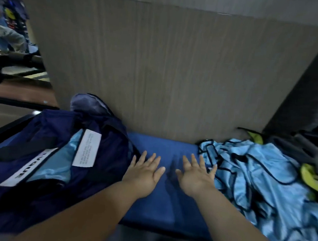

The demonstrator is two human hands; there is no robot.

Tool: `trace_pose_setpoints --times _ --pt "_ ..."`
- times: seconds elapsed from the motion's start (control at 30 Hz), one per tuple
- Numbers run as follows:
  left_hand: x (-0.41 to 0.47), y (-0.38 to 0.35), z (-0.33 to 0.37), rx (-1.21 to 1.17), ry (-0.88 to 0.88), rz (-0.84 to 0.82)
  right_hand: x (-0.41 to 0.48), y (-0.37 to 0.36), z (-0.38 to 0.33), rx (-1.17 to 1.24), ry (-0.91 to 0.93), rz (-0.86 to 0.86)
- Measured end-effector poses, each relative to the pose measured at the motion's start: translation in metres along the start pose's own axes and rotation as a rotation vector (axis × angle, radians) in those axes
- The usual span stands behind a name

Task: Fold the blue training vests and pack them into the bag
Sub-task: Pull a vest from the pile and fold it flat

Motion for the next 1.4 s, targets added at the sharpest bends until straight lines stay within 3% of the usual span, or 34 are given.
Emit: trace_pose_setpoints --times 0.2,0.33,0.4,0.5,0.6,0.9,1.0,1.13,1.23,1.4 --pt "0.017 -0.034 0.075 0.009 -0.131 -0.130 -0.025 0.038 0.098 0.178 -0.066 0.320" --pt "0.019 -0.051 0.116 0.039 -0.236 -0.193 -0.040 0.073 0.156 0.143 -0.107 0.589" --pt "0.020 -0.056 0.133 0.060 -0.271 -0.209 -0.043 0.081 0.188 0.156 -0.240 0.596" --pt "0.024 -0.061 0.156 0.066 -0.317 -0.204 -0.039 0.070 0.227 0.282 -0.407 0.470" --pt "0.027 -0.063 0.174 0.076 -0.338 -0.192 -0.031 0.059 0.240 0.406 -0.391 0.421" --pt "0.029 -0.061 0.182 0.004 -0.336 -0.157 -0.024 0.063 0.241 0.542 -0.373 0.504" --pt "0.033 -0.053 0.175 -0.215 -0.275 -0.117 -0.025 0.069 0.224 0.603 -0.308 0.486" --pt "0.031 -0.028 0.160 -0.918 -0.044 -0.012 -0.030 0.074 0.184 0.710 -0.129 0.471" --pt "0.025 -0.012 0.158 -1.251 0.062 0.027 -0.037 0.075 0.147 0.671 0.032 0.482" --pt "0.023 -0.011 0.164 -1.700 0.170 -0.196 -0.047 0.055 0.091 0.678 0.323 0.341"
Point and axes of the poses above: each hand's wrist, its own x-axis towards the middle knuckle, its own y-axis out of the back of the hand, z = x × y, the point moved 8 cm from there along x, towards the middle knuckle, and after that the axes turned 5 degrees about x, right-handed, at the moved point
